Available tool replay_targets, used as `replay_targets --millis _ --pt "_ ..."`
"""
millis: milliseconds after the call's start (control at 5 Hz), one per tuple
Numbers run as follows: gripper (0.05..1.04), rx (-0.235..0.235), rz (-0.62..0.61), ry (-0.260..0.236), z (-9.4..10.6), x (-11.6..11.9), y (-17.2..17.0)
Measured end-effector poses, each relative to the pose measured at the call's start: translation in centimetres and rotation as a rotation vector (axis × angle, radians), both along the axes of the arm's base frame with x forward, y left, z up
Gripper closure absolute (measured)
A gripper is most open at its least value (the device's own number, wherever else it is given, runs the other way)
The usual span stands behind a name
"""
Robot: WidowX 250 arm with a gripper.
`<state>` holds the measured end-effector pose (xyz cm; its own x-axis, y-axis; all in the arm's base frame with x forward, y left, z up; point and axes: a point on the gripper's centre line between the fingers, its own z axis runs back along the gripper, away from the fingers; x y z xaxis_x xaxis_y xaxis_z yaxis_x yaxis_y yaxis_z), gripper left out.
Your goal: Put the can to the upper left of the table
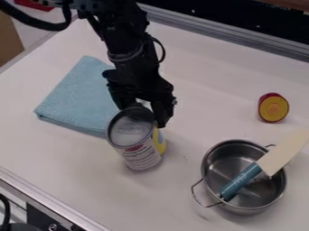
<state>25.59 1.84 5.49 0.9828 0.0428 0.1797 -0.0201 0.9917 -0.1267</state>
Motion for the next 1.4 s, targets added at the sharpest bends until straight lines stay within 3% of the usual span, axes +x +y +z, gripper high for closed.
replay_targets --millis 400,600,800,1000,1400 --pt "0.085 -0.003 0.05 0.003 0.1 1.3 -0.1" --pt "0.085 -0.023 0.075 -0.041 0.1 2.9 -1.0" --pt "0.085 -0.087 0.117 -0.146 1.1 5.0 -1.7" --pt "0.085 -0.109 0.149 -0.194 2.5 6.5 -1.8" --pt "0.085 -0.033 0.193 -0.192 2.4 9.9 -3.0"
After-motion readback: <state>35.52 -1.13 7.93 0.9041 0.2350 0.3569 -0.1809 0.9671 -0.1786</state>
